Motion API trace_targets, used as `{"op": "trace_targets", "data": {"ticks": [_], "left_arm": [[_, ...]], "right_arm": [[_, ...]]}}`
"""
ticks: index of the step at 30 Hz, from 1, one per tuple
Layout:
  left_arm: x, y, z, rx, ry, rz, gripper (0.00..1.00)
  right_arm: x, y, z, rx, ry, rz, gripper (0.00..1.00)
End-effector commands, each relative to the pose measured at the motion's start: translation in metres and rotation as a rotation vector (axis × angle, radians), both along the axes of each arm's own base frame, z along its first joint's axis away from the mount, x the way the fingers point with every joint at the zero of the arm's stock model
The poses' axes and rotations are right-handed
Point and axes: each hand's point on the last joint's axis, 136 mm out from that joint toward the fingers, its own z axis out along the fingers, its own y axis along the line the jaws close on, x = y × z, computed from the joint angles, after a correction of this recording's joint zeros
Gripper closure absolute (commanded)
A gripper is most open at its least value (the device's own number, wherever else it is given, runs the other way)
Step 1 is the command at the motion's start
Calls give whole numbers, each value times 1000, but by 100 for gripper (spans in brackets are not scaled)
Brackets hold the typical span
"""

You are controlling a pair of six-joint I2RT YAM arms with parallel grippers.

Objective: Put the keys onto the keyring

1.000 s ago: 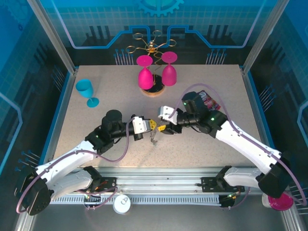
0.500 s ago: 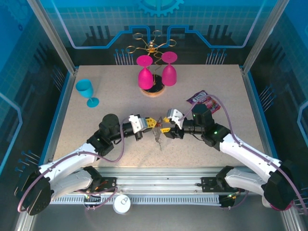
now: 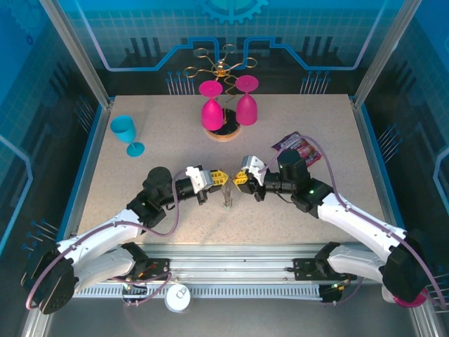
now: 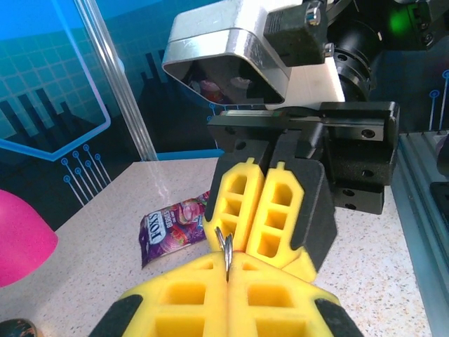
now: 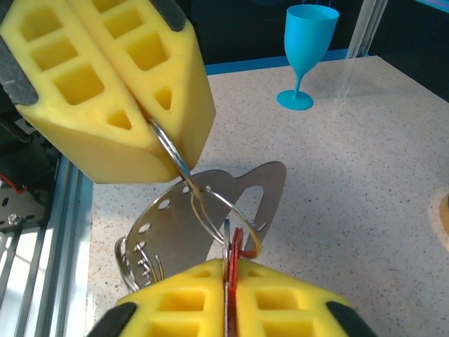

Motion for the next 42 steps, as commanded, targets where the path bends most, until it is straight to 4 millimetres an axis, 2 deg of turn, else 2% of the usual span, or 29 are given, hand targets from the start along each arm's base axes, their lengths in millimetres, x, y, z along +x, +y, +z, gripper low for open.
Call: {"op": "trace_targets", "data": {"ticks": [1,3,7,14,20,26,36,42], "left_arm": [[-8,-4,13,-39,-29,-56,100],[-9,-6,14,-40,-30,-71,100],[-8,-6,17,-45,-42,-66,100],[3,2,11,-12,-65,15,100],[5,4,-2,58,-57,25,100],[8,4,-10,94,-52,39,100],[11,2,-17,132,-29,37,100],[13,1,-32,184,16,35,100]], "right_arm": [[-10,14,5,-64,-48,69,94],[-19,22,-2,-122,-42,114,98],[-23,26,2,-160,-45,142,100],[-9,8,12,-161,-94,35,100],[-2,-8,27,-169,-127,-35,100],[-7,-10,39,-177,-149,-11,100],[-3,-13,47,-203,-197,-35,100],[-3,-14,48,-247,-255,-25,100]]}}
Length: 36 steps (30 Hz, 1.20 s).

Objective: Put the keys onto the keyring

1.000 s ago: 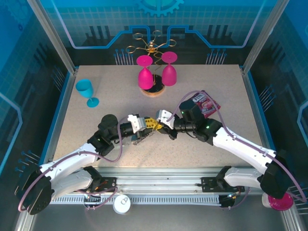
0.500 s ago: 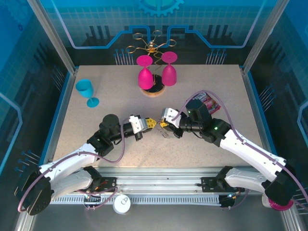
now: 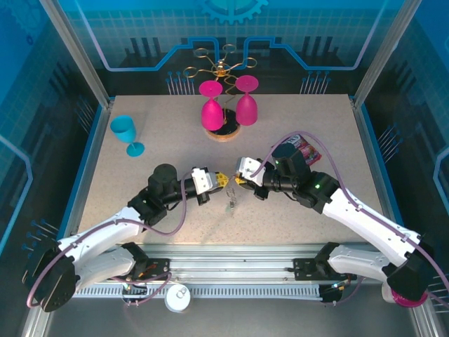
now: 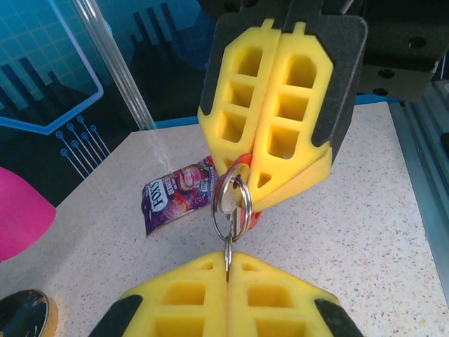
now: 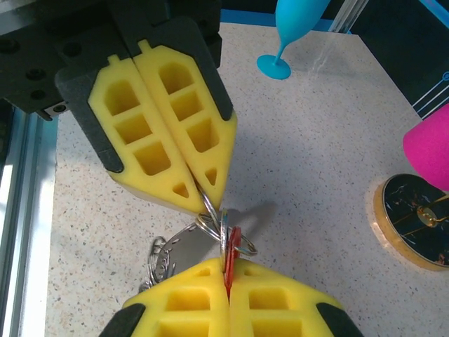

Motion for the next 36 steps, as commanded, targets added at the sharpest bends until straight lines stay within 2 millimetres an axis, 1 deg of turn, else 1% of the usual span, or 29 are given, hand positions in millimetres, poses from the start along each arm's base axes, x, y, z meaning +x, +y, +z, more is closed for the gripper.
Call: {"op": "trace_targets", "data": {"ticks": [1,3,5,8,9,10,12,13,14,15,17,18,20,21,23,26,28,29,31,33,36], "left_arm": [[6,2,-8,43,23,19,100],[7,3,-7,28,21,28,78],[7,4,-4,-2,26,27,60],[7,11,1,-63,32,50,41],[7,15,2,-89,20,72,37],[8,21,8,-128,1,101,32],[15,38,20,-215,-28,198,17],[21,51,28,-280,-30,280,8],[29,68,36,-355,-15,379,2],[37,86,40,-413,3,475,1],[49,130,47,-531,42,700,1],[51,149,49,-576,43,780,1],[46,184,58,-661,21,915,1],[45,197,60,-681,18,970,1],[39,222,67,-714,20,1082,1],[29,251,79,-775,-9,1202,1],[22,267,84,-807,-28,1270,1],[19,271,86,-814,-36,1291,1],[17,277,88,-811,-41,1321,1],[17,280,86,-797,-34,1343,1],[19,280,81,-797,-10,1352,1]], "right_arm": [[2,-1,25,-13,-106,6,100],[4,-3,21,-55,-119,4,100],[8,-6,17,-105,-133,-4,100],[15,-8,15,-163,-153,-17,100],[17,-7,16,-175,-159,-17,100],[19,-6,17,-187,-162,-13,100],[22,1,18,-203,-168,1,100],[23,7,19,-208,-171,13,100],[25,14,21,-210,-174,25,100],[26,22,21,-212,-175,38,100],[32,42,20,-214,-176,68,100],[35,50,19,-211,-177,76,100],[41,74,22,-186,-179,107,100],[43,86,23,-173,-177,123,100],[46,117,25,-143,-169,162,100],[48,159,26,-107,-160,214,100],[53,180,28,-77,-158,227,100],[57,189,31,-52,-154,227,100],[63,203,27,-22,-136,230,100],[67,207,10,-37,-113,226,100],[70,198,-31,-61,-50,200,100]]}}
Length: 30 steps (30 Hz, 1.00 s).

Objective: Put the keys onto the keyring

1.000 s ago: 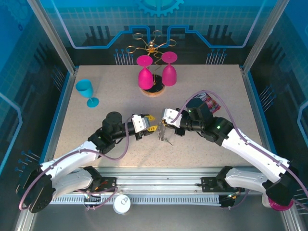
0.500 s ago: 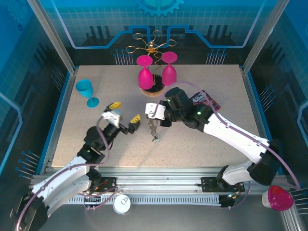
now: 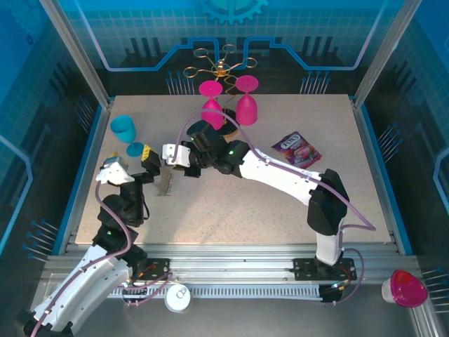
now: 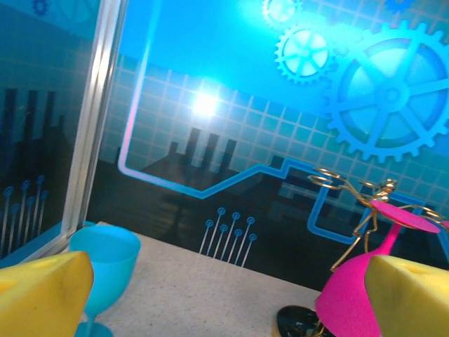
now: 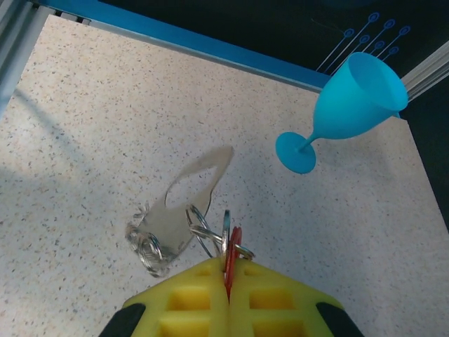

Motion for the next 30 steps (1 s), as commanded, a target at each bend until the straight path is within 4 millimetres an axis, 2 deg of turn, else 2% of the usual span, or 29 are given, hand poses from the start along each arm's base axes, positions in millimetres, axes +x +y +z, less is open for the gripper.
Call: {"op": "trace_targets", "data": {"ticks": [1,4,9,11,15,21,24,28,30], "left_arm": [[-3,13,-3,-49,24,61,1],[3,9,-14,-66,56,42,1],[11,2,-28,-58,107,19,1],[16,-2,-32,-48,125,8,1],[22,-6,-41,-17,159,5,1],[31,-7,-61,68,220,33,1],[35,-6,-72,118,263,48,1],[43,-4,-83,174,311,60,1],[49,-5,-90,223,346,53,1]], "right_arm": [[3,-9,-33,7,60,-34,100],[3,-40,-64,-59,107,-86,100],[-2,-110,-109,-230,122,-186,100],[-2,-144,-131,-342,89,-230,100],[-11,-193,-159,-545,-19,-241,100],[-19,-263,-199,-841,-170,-254,73],[-13,-298,-200,-926,-207,-347,68],[21,-344,-166,-887,-255,-661,65],[33,-353,-147,-792,-242,-785,65]]}}
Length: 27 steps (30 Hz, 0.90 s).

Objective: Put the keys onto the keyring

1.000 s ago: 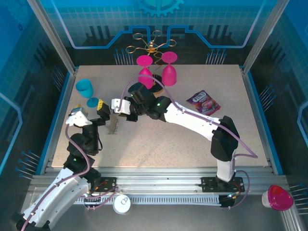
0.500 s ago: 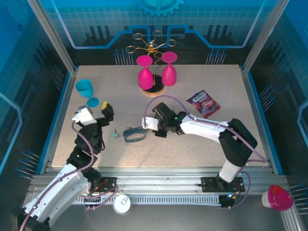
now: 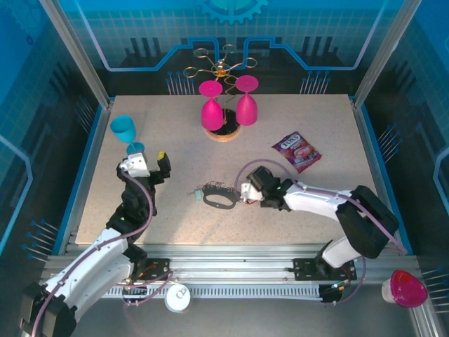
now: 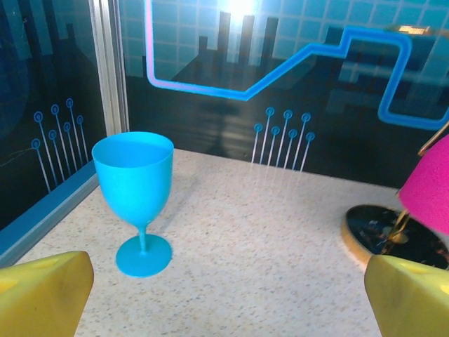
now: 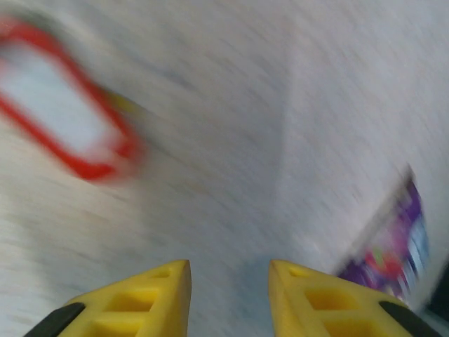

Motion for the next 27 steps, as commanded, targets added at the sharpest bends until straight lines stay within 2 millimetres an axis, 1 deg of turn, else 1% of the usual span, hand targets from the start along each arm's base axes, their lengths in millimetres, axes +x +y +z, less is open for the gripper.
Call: {"op": "trace_targets", "data": {"ticks": [1,2,3,5,6,7,8,10,12,13,14,15,16,18,20,21,22,23,25,26,27], "left_arm": [[10,0,-6,86,35,-17,1],[14,0,-12,102,59,-22,1],[19,1,-19,108,81,-30,1],[30,0,-36,116,118,-64,1],[34,2,-42,104,123,-66,1],[38,4,-52,94,136,-76,1],[42,6,-62,88,151,-87,1],[47,15,-78,71,165,-74,1],[52,21,-93,52,167,-73,1],[55,22,-98,52,154,-80,1],[59,21,-100,64,129,-92,1],[61,19,-97,67,94,-102,1],[63,16,-96,61,60,-132,1],[69,11,-112,55,99,-176,1],[74,-2,-126,74,95,-256,1],[76,-5,-123,107,61,-264,0],[73,-3,-127,95,92,-250,1],[74,3,-128,76,117,-212,1],[83,18,-128,73,136,-111,1],[85,19,-129,72,154,-104,1],[88,18,-132,65,183,-110,1]], "right_arm": [[30,-29,45,113,-192,-236,64],[35,-27,57,220,-230,-284,64],[41,-26,68,369,-261,-346,62],[48,-31,83,727,-287,-478,57],[51,-37,84,865,-303,-523,54],[55,-50,87,1002,-342,-575,52],[57,-59,89,1073,-386,-564,51],[59,-76,87,1140,-483,-561,49],[62,-83,84,1163,-525,-508,49],[66,-89,81,1154,-552,-495,49],[71,-97,78,1178,-580,-531,48],[74,-101,75,1206,-574,-540,47],[78,-101,63,1219,-531,-545,48],[83,-101,53,1252,-541,-516,48],[79,-103,48,1244,-487,-548,47],[80,-102,48,1253,-464,-544,47],[84,-102,49,1260,-477,-542,45],[88,-105,48,1256,-485,-558,43],[95,-118,43,1230,-485,-661,39],[99,-124,44,1224,-503,-702,36],[99,-126,42,1218,-493,-718,30]]}}
